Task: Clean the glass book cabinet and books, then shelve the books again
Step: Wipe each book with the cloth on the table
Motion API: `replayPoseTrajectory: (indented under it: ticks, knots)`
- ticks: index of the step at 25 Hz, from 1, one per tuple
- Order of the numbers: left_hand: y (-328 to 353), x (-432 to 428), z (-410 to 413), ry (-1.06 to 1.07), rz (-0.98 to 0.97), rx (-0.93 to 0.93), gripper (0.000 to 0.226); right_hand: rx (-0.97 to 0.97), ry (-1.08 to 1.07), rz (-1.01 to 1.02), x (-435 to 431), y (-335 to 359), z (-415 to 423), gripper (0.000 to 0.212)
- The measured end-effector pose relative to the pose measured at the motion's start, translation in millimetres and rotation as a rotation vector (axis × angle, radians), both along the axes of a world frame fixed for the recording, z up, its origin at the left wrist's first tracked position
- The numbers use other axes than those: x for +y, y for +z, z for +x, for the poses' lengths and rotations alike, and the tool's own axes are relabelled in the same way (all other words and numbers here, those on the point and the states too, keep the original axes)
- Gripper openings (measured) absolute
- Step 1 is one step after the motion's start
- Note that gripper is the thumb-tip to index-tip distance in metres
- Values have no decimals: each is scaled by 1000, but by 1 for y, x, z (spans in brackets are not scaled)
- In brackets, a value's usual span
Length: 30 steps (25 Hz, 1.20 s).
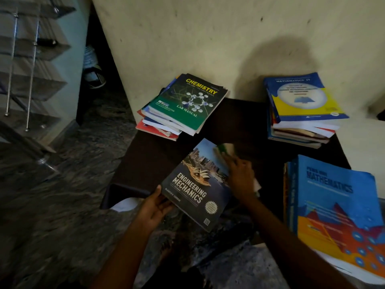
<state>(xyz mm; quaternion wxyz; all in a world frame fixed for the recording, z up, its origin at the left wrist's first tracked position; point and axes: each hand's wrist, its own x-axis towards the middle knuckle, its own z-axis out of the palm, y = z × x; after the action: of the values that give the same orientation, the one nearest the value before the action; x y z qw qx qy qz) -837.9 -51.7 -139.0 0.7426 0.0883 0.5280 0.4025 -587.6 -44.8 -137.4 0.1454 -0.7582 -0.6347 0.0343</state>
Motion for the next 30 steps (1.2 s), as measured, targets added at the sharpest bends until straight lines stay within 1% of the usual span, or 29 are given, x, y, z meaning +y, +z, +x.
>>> replayPoseTrajectory:
  ticks: [1, 2, 4, 7, 8, 10, 11, 12, 13, 14, 16, 18, 19, 20, 21, 22, 24, 25, 26, 28, 29, 30]
  knots:
    - [-2, 0, 0, 2, 4, 1, 31, -57, -46, -67, 5, 1, 16, 57]
    - [-1, -1, 1, 1, 7, -5, 32, -94, -31, -95, 5, -1, 22, 61]
    - [0, -2, 5, 5, 19, 5, 32, -129, 49, -9, -9, -8, 4, 64]
    - [3, -2, 10, 46, 15, 59, 36, -27, 130, 46, -59, -23, -49, 79]
    - [5, -3, 11, 45, 8, 73, 36, -9, 174, 64, -77, -26, -66, 76]
    - [8, -4, 18, 50, -19, 116, 33, 41, 274, 49, -99, -24, -88, 58]
    - [9, -6, 24, 46, -27, 169, 34, 71, 285, 9, -105, -20, -90, 57]
    - [11, -9, 30, 45, -32, 230, 37, 104, 283, 15, -107, -15, -87, 55]
    - [15, -12, 37, 52, -11, 290, 38, 130, 252, 70, -107, -8, -78, 53]
    - [20, -15, 43, 61, 28, 322, 34, 171, 214, 149, -106, 0, -68, 54]
    - [35, -25, 56, 66, 145, 271, 19, 247, 123, 259, -104, 23, -43, 60]
    - [53, -35, 70, 55, 244, 222, 10, 274, 70, 327, -102, 47, -18, 60]
    - [65, -39, 79, 59, 330, 264, 9, 269, 59, 351, -104, 58, -7, 61]
    - [76, -39, 87, 67, 470, 346, 9, 263, 42, 365, -106, 68, 3, 61]
    - [88, -39, 96, 70, 645, 444, 9, 281, 12, 370, -109, 78, 11, 60]
    - [97, -36, 103, 65, 827, 544, 15, 308, -15, 365, -112, 86, 19, 58]
    - [106, -25, 110, -30, 1155, 696, 25, 336, -47, 394, -116, 95, 34, 53]
    - [107, -19, 110, -99, 1308, 716, 25, 338, -56, 421, -118, 97, 39, 51]
    - [100, -11, 109, -169, 1474, 753, 26, 328, -53, 445, -119, 99, 43, 50]
    - [73, 4, 102, -288, 1803, 937, 29, 314, -50, 455, -123, 94, 47, 49]
    - [56, 9, 96, -371, 1918, 1023, 30, 337, -65, 434, -125, 90, 47, 49]
    - [36, 10, 89, -459, 1980, 1088, 32, 360, -75, 404, -126, 85, 46, 50]
